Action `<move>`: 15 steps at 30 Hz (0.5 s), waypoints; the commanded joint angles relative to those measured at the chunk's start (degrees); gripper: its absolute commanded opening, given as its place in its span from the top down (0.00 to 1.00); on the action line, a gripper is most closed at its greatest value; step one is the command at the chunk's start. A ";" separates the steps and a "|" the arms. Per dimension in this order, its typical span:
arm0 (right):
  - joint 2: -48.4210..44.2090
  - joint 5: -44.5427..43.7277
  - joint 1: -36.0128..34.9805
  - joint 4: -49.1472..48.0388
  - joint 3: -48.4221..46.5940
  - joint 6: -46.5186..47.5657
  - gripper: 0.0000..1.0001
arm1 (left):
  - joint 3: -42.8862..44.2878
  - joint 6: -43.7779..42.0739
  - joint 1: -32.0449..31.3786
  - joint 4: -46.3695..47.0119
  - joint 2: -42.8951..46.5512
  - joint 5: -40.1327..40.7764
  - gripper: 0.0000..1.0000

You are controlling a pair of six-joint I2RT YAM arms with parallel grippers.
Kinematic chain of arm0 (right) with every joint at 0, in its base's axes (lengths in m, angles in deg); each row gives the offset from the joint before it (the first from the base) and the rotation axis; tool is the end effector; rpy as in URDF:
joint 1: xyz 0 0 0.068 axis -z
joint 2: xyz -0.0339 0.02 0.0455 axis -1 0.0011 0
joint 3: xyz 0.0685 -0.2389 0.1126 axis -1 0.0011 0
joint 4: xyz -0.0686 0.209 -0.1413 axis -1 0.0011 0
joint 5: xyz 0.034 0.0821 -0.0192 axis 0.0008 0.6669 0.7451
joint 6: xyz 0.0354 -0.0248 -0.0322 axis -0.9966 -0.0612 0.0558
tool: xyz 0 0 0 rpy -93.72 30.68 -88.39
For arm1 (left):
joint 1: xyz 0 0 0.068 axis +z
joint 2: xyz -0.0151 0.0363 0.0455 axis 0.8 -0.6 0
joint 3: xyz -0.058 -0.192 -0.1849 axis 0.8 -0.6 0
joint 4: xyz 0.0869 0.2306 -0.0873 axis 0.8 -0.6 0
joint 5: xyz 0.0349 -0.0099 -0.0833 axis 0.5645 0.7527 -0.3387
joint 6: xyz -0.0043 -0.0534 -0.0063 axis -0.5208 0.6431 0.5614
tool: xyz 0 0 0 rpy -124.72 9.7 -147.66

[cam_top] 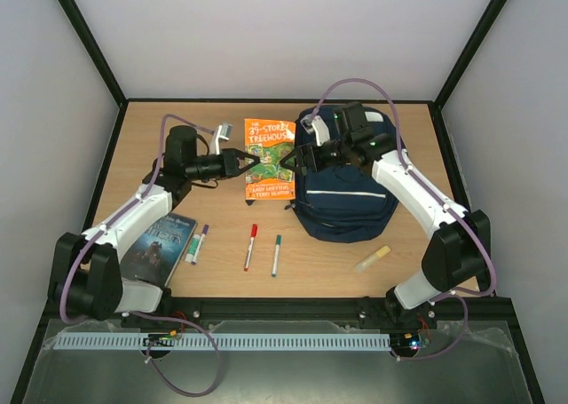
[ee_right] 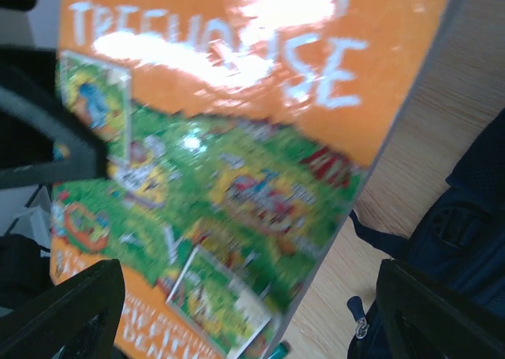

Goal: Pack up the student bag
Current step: Pick up the book from the center of the board.

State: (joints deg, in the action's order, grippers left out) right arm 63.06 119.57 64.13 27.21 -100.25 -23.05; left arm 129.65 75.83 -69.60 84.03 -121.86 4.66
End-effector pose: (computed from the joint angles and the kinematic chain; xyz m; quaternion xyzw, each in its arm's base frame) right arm 0.3079 0.1713 0.3366 -0.2884 0.7966 0.3739 0.3773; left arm 0.2814 -0.1111 0.2866 0.0876 0.7708 -0.5471 0.3144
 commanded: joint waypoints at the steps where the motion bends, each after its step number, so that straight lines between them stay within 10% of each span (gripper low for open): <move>1: 0.88 1.18 3.38 -1.92 0.83 -5.33 0.13 | 2.10 2.44 -1.11 8.81 3.23 -3.19 0.98; 15: 2.23 36.90 5.81 -10.28 6.55 -3.15 0.21 | 0.19 10.15 -2.46 21.13 4.84 -8.49 0.98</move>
State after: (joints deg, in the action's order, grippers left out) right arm 66.41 142.92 70.08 19.65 -94.61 -26.97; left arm 128.30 85.10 -71.39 97.30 -119.39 -0.54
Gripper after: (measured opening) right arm 0.803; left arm 0.187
